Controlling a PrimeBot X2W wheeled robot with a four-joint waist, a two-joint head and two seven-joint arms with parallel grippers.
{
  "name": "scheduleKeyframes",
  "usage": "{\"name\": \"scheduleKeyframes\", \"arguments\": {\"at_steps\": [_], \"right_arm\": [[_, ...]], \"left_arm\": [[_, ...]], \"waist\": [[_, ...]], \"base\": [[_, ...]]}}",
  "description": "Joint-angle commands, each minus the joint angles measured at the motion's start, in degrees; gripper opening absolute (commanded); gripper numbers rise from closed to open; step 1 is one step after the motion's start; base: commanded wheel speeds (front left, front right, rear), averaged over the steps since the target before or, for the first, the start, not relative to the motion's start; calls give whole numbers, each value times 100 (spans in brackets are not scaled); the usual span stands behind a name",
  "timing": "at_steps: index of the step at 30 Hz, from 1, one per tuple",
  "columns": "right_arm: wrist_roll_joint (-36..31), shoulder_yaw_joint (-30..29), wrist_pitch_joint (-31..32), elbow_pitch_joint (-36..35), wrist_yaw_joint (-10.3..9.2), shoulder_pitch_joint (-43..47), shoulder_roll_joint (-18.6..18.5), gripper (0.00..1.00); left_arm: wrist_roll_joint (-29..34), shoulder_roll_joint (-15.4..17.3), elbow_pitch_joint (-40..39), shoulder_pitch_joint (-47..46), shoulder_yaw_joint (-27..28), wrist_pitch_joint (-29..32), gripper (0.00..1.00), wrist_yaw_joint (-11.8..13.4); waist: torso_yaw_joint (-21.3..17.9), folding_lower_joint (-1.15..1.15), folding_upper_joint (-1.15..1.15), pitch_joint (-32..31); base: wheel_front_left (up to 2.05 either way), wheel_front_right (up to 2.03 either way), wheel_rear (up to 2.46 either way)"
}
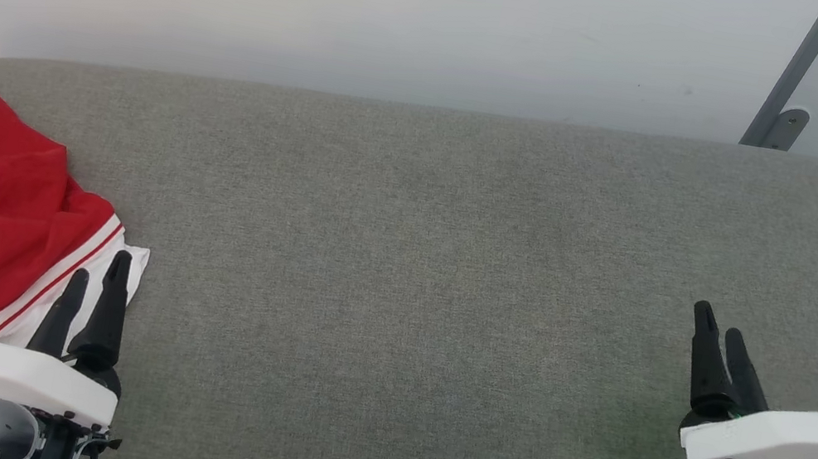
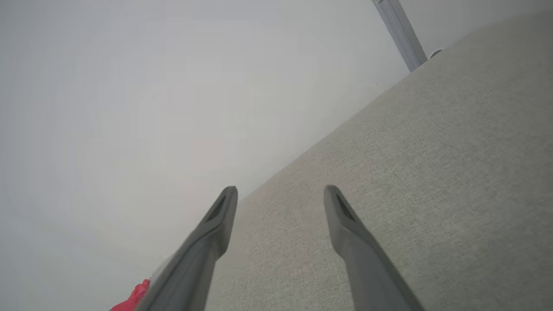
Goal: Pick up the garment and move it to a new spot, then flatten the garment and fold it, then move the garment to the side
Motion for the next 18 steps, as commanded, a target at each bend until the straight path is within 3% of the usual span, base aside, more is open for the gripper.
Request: {"name": "scheduleKeyframes", "arguments": {"at_steps": [1, 18], "right_arm": [[-308, 33, -76, -25, 0, -181, -65, 100], [-2806, -122, -373, 203, 0, -291, 8, 100]], "left_arm": [[218, 84, -87, -156, -7, -63, 100, 8], [1557, 300, 145, -140, -133, -360, 100, 43]], "waist": [[0, 0, 0, 3], [-43, 0, 0, -1]], "base": [[0, 0, 0], [0, 0, 0]]}}
